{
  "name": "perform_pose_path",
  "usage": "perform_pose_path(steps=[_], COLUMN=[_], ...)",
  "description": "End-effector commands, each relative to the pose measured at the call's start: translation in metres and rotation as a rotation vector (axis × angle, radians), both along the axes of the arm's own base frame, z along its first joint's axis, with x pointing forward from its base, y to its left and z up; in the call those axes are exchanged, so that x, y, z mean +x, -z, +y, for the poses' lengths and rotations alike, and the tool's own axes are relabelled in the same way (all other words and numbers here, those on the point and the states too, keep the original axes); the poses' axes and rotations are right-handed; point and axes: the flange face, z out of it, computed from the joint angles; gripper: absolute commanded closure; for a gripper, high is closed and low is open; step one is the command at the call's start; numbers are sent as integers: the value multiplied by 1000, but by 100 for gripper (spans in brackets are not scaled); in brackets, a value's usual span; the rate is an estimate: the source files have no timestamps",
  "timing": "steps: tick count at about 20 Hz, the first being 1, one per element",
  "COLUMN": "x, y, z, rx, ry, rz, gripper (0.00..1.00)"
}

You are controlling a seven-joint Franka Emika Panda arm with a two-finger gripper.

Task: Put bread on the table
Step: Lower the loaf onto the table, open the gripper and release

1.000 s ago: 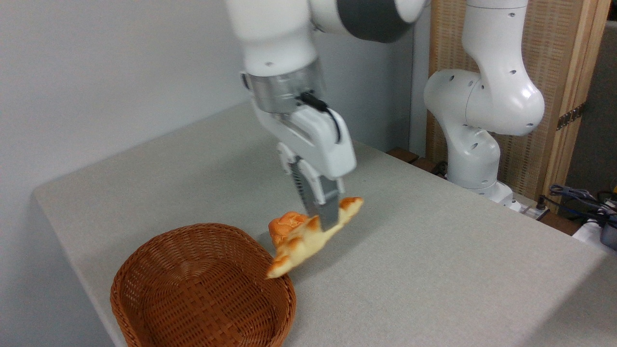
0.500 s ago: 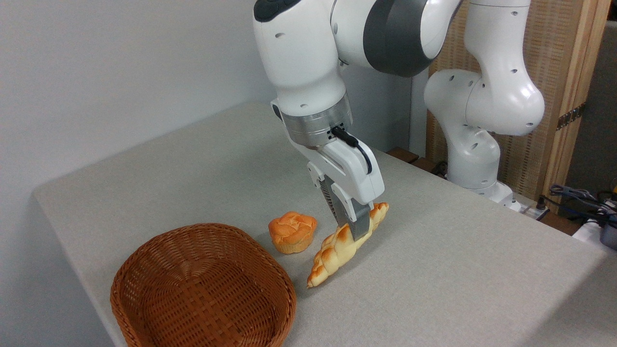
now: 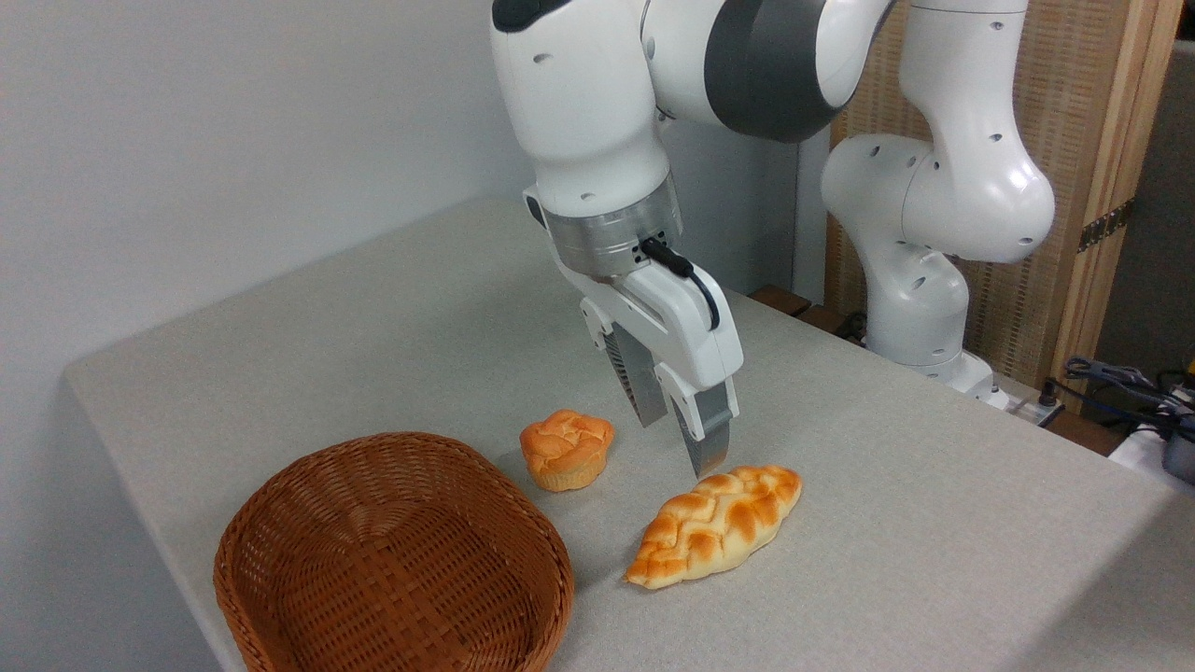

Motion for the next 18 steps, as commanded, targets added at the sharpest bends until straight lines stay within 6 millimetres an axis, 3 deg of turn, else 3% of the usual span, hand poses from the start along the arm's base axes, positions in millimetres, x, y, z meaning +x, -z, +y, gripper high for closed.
perform_pose_path(steps=[1,3,6,10,18], x=[10,23,46,74,77], y=[-48,-73,-106,-129,-128], z=[3,-3,-33,-55,-55], rx=[9,12,24,-24,-24], ry=[-14,-92,-193,-320,-304], rz=[-74,-102,-159,-203,-194], gripper=[0,0,0,0,0])
